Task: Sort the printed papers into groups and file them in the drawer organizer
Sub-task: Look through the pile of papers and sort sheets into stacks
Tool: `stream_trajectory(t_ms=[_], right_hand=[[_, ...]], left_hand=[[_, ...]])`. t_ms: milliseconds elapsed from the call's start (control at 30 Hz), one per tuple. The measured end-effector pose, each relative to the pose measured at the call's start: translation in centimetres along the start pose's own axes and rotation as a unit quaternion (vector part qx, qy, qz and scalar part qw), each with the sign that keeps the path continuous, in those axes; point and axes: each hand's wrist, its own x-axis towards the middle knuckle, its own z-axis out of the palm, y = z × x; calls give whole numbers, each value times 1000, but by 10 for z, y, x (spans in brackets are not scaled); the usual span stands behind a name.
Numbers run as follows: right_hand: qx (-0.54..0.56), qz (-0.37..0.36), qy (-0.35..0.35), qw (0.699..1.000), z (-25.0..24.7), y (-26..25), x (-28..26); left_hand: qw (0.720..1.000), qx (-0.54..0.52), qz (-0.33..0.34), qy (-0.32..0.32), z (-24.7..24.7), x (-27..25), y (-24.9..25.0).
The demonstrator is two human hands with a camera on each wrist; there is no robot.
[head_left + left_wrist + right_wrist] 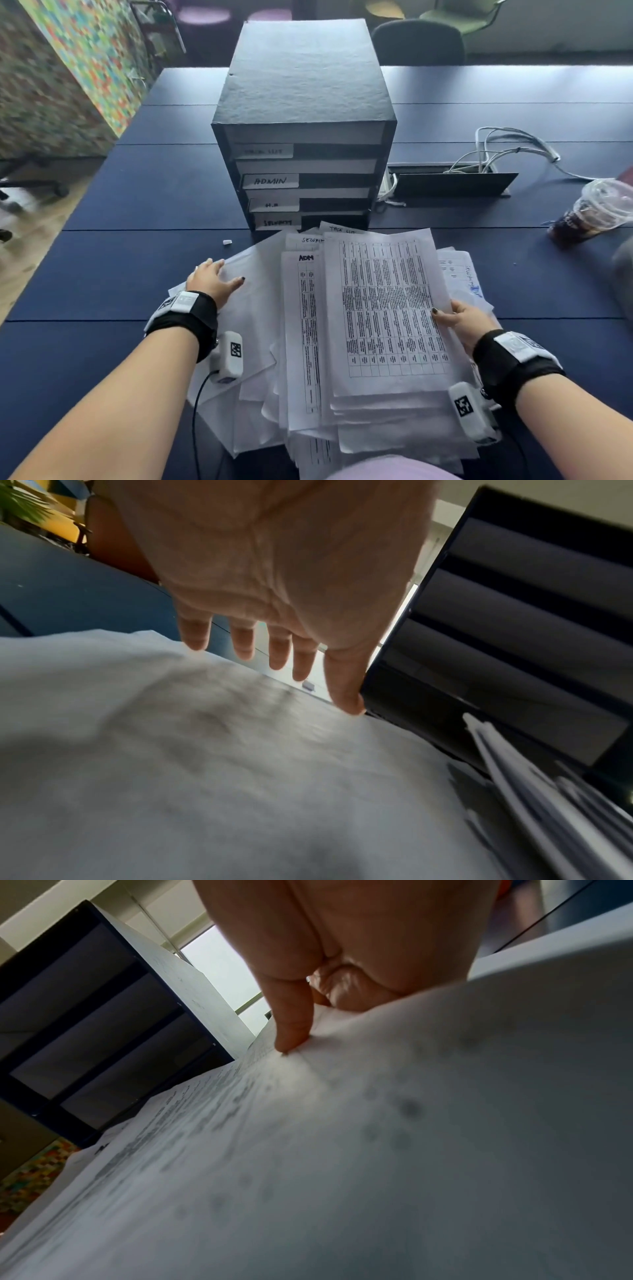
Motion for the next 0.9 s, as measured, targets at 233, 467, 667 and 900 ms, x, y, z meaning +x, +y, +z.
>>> stream_trajectory(t_ms=[233, 467, 667, 900], right_hand=[[-30, 3, -3, 1000, -6, 7, 8], [-41, -5, -8, 999, -6, 9, 9], [-1, -36, -6, 999, -3, 5, 3], [-8, -46, -9, 999, -2, 5, 3]], left_hand=[[998, 42, -46, 16, -4, 14, 4], [997, 71, -32, -26, -14, 16, 10], [994, 106, -12, 0, -19, 1, 12], [998, 5, 3, -61, -22, -21, -1]])
